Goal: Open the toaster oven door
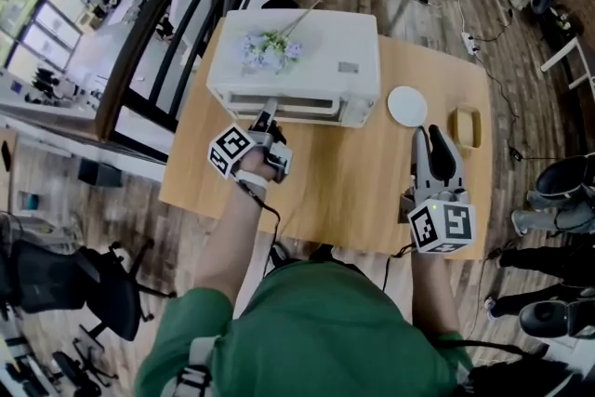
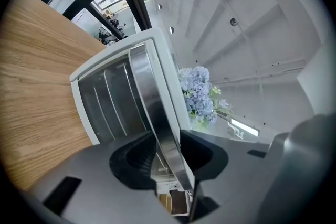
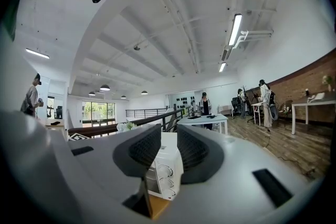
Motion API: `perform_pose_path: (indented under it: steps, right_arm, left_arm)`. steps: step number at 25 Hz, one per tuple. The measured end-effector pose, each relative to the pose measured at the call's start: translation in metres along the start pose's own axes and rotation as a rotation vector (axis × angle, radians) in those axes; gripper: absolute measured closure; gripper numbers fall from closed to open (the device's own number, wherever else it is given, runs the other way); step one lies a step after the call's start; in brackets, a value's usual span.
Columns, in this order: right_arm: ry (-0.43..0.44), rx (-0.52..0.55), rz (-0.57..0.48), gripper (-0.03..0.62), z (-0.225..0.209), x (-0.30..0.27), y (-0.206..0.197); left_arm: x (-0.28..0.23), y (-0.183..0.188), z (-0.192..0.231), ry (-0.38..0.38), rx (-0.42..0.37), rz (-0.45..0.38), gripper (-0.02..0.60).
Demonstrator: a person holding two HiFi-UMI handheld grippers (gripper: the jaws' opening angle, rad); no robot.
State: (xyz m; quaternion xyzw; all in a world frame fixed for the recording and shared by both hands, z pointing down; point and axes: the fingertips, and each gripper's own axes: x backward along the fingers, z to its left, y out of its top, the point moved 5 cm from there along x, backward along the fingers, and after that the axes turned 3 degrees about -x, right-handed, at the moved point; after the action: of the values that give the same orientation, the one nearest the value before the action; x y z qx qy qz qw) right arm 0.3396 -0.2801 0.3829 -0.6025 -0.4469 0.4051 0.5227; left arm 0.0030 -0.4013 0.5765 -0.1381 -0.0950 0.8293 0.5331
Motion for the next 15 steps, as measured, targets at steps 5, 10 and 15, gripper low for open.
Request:
perform_pose_path:
  steps: [5,10,15]
  right_arm:
    - [-0.015,-0.007,0.022,0.489,0.014,0.009,-0.008]
    - [-0.004,-0.009,0.026,0.493,0.039,0.013,-0.011]
    - [0.001,-0.007,0.028,0.496,0.062,0.017,-0.015]
  left_arm:
    - [0.009,-0.005,0.003,-0.015,-0.004,0.036,0.428]
    - [0.026,-0.011,0.008,-0.038,0.013,0.074,0.433]
    - [0.045,-0.022,0.021,-0.051,0.030,0.108,0.436]
